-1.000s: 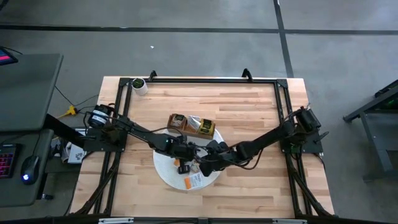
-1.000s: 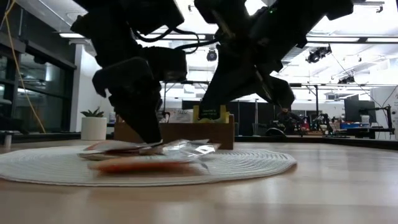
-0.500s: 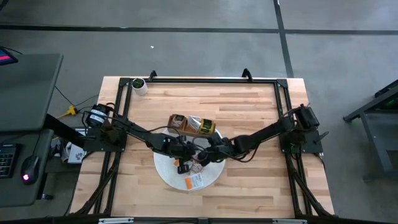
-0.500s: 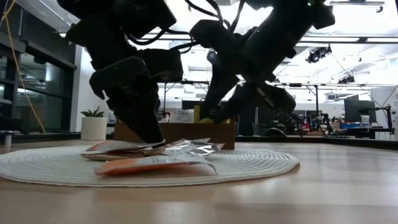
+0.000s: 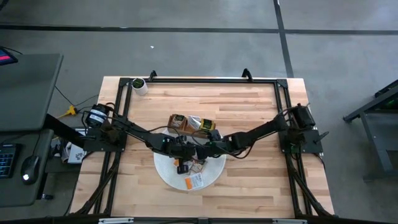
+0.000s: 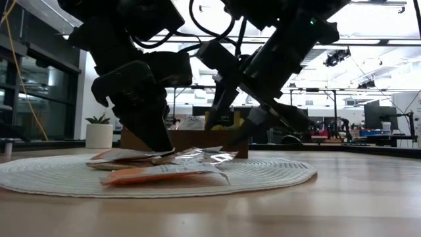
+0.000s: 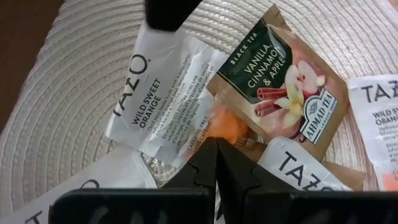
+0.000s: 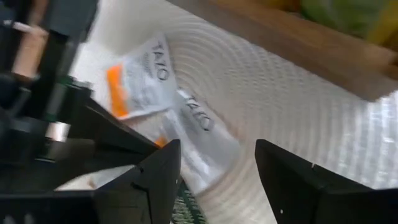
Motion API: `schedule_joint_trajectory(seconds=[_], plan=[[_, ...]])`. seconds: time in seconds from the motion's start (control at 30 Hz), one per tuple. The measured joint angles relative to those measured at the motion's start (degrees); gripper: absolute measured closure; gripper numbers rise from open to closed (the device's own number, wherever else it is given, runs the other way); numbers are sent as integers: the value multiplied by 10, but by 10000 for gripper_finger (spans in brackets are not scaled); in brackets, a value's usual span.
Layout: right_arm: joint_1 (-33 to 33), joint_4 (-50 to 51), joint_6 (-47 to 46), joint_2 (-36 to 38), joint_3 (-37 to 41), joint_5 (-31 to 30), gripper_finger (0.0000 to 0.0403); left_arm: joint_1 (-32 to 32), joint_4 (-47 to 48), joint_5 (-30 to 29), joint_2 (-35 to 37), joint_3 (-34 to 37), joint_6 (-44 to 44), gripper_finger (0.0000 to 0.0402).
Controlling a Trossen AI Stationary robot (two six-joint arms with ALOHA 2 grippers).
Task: Pick & Place Tea
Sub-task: Put the orange tea bag into the middle section of the wooden organizer
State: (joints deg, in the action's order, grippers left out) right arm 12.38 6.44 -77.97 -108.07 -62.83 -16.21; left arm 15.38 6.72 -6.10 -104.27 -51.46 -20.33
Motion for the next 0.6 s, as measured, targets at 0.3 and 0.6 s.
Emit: schedule_joint_trajectory(seconds=[0.3, 0.6], plan=[[6, 48, 20, 0, 0, 21, 199, 0, -6, 21, 0, 0, 36, 401], [8, -3, 20, -21, 0, 28, 198, 0, -10, 43, -1, 0, 57, 401]])
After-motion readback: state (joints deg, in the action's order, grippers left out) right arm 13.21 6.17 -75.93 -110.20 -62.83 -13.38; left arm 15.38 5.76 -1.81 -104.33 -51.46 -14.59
